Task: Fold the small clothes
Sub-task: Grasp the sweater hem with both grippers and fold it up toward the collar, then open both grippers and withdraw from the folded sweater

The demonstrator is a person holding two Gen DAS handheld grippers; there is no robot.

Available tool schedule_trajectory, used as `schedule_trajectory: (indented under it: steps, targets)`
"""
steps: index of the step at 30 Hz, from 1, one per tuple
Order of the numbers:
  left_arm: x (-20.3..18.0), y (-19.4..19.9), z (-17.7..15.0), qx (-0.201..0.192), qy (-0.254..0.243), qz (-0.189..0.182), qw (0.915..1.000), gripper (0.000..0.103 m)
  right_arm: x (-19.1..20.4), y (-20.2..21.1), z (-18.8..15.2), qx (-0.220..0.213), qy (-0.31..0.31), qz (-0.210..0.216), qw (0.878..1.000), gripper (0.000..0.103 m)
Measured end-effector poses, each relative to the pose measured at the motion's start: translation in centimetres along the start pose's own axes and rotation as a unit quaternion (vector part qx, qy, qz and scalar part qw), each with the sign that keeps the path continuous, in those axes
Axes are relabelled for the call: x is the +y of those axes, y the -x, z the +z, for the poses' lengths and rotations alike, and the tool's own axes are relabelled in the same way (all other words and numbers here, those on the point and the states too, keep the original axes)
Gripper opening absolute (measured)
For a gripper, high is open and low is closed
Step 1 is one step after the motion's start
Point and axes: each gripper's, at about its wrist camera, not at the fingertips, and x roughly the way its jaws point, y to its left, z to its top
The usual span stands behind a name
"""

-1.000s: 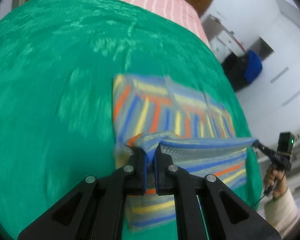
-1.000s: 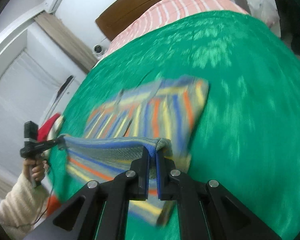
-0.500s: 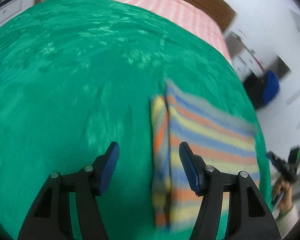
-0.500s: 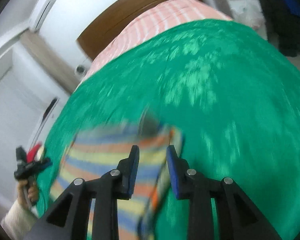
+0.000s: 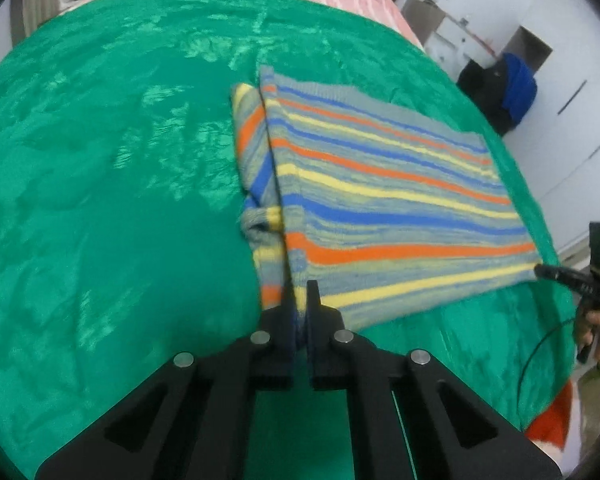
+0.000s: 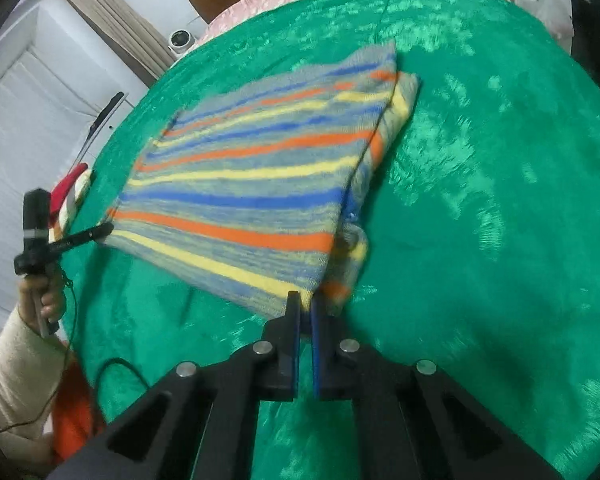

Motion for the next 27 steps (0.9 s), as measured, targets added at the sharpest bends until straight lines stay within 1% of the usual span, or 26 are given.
schedule_trajectory:
  steps: [2, 3, 5, 6, 7, 9, 10, 11, 12, 13, 14, 15, 17, 18, 19, 20, 23, 25, 27]
  targets:
    - [0.1, -0.8, -0.6, 0.013, -0.005, 0.008, 0.9999, 0.001, -0.1, 1.1, 0.0, 0.001, 0.002, -0.004, 1.0, 0.004]
    - [0.0, -1.3, -0.9, 0.019, -0.008, 0.014, 0.9997, 0.001, -0.5, 0.9, -0.2, 0.007, -0.005, -0.008, 1.0, 0.004]
    - [-0.5, -2.5, -1.3, 0.023, -0.021, 0.031, 0.999, 0.001, -1.5, -1.3, -0.7, 0.035, -0.023, -0.015, 0.999, 0.004]
    - [-0.5, -2.4, -1.4, 0.02, -0.022, 0.034, 0.999, 0.001, -1.9, -2.2, -0.9, 0.039, -0.025, -0.018, 0.999, 0.004]
    - [-0.4, -2.4, -1.4, 0.017, -0.016, 0.032, 0.9992, 0.002, -2.0, -2.6, -0.9, 0.034, -0.024, -0.019, 0.999, 0.004]
    - [-0.1, -1.7, -1.4, 0.014, 0.0, 0.035, 0.9993, 0.007, -2.2, -2.3, -0.7, 0.02, -0.036, -0.012, 0.999, 0.004]
    - [-0.1, -1.3, -1.5, 0.011, 0.003, 0.04, 0.9991, 0.011, -2.2, -2.0, -0.8, 0.012, -0.039, -0.01, 0.999, 0.007]
    - [-0.1, -0.5, -1.7, 0.005, 0.003, 0.045, 0.999, 0.022, -2.0, -1.5, -1.0, 0.002, -0.037, -0.009, 0.999, 0.012]
    - [-0.3, 0.5, -2.0, -0.005, -0.002, 0.054, 0.9985, 0.03, -1.9, -0.9, -1.3, -0.005, -0.035, -0.014, 0.999, 0.027]
    - [-0.6, 1.2, -2.4, -0.015, -0.009, 0.061, 0.998, 0.045, -1.8, -0.3, -1.7, -0.014, -0.034, -0.023, 0.999, 0.036]
    - [-0.9, 2.4, -3.2, -0.03, -0.02, 0.072, 0.9968, 0.056, -1.6, 0.6, -2.4, -0.029, -0.03, -0.022, 0.999, 0.038]
    - [-1.2, 3.0, -3.7, -0.04, -0.027, 0.078, 0.9958, 0.061, -1.6, 1.7, -3.5, -0.044, -0.027, -0.019, 0.998, 0.04]
    - [-1.7, 4.2, -5.2, -0.058, -0.03, 0.093, 0.9935, 0.075, -1.5, 3.6, -5.3, -0.077, -0.022, -0.02, 0.997, 0.045]
    - [-2.1, 4.5, -5.9, -0.068, -0.027, 0.104, 0.9918, 0.079, -1.5, 4.4, -6.1, -0.092, -0.022, -0.024, 0.995, 0.052]
    - [-2.4, 4.8, -6.6, -0.078, -0.024, 0.114, 0.9901, 0.087, -1.5, 5.1, -7.2, -0.109, -0.022, -0.03, 0.993, 0.056]
    - [-2.7, 4.9, -7.6, -0.095, -0.017, 0.127, 0.9871, 0.091, -1.6, 5.8, -8.4, -0.126, -0.024, -0.037, 0.991, 0.057]
    - [-3.0, 4.5, -9.8, -0.123, 0.004, 0.143, 0.982, 0.095, -1.9, 6.8, -11.4, -0.154, -0.039, -0.052, 0.986, 0.057]
    - [-3.1, 3.5, -10.8, -0.126, 0.009, 0.146, 0.9812, 0.095, -2.0, 6.9, -12.8, -0.17, -0.047, -0.065, 0.982, 0.057]
    - [-3.3, 1.8, -11.6, -0.117, -0.005, 0.157, 0.9808, 0.096, -1.8, 6.8, -13.7, -0.188, -0.05, -0.083, 0.977, 0.06]
